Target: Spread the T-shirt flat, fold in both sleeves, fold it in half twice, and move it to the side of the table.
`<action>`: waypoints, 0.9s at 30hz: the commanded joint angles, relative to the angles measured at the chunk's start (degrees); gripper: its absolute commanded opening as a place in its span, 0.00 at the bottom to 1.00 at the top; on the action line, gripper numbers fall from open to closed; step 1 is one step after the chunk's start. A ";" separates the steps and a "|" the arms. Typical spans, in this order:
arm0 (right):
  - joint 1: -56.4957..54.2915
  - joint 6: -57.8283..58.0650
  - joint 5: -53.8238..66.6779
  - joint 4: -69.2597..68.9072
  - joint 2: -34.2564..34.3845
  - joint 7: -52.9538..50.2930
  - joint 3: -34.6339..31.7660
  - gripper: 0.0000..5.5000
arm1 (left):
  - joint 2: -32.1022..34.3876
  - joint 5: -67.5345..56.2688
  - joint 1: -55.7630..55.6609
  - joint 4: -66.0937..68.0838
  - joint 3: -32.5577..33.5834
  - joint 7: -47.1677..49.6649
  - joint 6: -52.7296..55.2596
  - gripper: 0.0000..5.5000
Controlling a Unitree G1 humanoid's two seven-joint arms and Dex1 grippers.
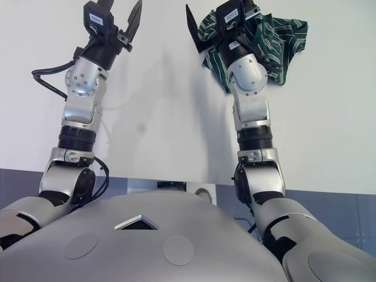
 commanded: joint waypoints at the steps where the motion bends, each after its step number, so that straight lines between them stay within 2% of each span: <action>1: -0.66 -0.40 -0.12 0.38 -2.11 1.68 -0.57 0.98 | 0.08 0.13 2.11 -2.35 -0.03 -0.07 1.25 0.50; 27: -0.29 2.70 4.84 0.61 -6.52 6.72 -5.39 0.98 | 1.56 -2.55 7.96 -10.32 -0.01 -4.58 6.59 0.50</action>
